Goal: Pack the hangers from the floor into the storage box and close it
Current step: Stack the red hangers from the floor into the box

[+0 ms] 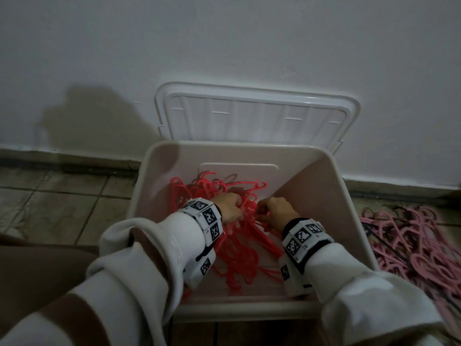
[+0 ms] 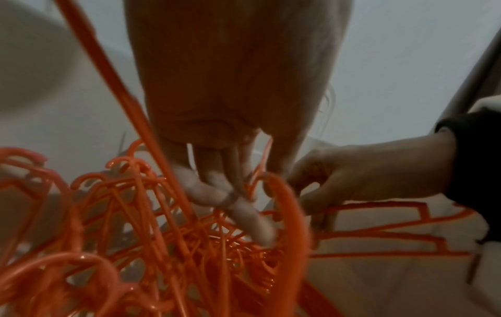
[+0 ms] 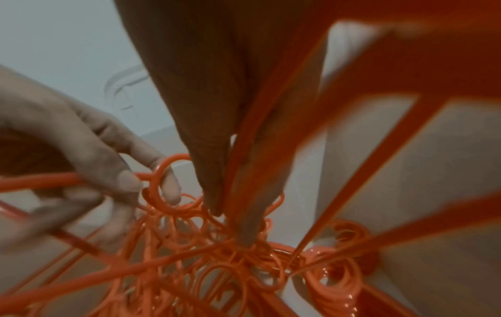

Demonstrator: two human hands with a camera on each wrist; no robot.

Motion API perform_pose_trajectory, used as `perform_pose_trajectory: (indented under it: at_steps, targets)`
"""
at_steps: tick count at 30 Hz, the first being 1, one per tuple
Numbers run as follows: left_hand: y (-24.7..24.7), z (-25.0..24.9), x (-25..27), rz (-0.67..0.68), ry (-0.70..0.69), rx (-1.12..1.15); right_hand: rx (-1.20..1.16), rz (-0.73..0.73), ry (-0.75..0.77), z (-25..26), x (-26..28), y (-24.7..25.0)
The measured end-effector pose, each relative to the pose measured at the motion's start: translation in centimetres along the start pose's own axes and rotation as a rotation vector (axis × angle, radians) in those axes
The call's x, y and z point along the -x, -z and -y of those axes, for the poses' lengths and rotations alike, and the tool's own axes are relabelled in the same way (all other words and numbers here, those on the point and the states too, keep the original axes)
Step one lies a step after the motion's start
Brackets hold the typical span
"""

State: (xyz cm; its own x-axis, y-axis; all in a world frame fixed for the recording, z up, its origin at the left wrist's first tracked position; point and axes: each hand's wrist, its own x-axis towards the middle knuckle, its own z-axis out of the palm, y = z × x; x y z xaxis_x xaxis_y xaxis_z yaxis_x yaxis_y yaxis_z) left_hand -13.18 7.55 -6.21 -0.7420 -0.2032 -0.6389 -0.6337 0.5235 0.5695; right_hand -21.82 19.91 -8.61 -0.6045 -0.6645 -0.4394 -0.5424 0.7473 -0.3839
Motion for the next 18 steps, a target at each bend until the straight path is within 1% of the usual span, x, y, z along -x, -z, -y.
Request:
perform_pose_trajectory:
  at_steps: [2,4,6,8,10,13,16,18]
  targets:
    - [-0.1,0.0,0.0,0.02,-0.035,0.088,0.095,-0.007,0.0,0.3,0.1,0.3]
    - [0.2,-0.3,0.2,-0.024,-0.079,0.136,0.12,0.004,0.017,0.7,0.2,0.6]
    - [1.1,-0.3,0.2,-0.109,-0.092,0.188,0.117,0.038,0.025,0.9,0.2,0.9]
    - [2.2,0.6,-0.3,-0.233,-0.09,0.191,0.13,0.053,0.02,0.4,0.4,1.1]
    - [2.8,1.6,-0.4,-0.296,-0.078,0.113,0.152,0.034,0.012,-0.2,0.7,1.2]
    - [2.6,2.6,0.2,-0.304,-0.027,-0.102,0.215,-0.017,0.006,-0.6,1.4,1.9]
    - [1.7,3.2,0.1,-0.288,0.026,-0.234,0.263,-0.103,0.021,-1.1,2.1,2.9]
    - [1.6,3.3,0.0,-0.321,0.102,-0.296,0.269,-0.148,0.019,-1.4,2.5,3.4]
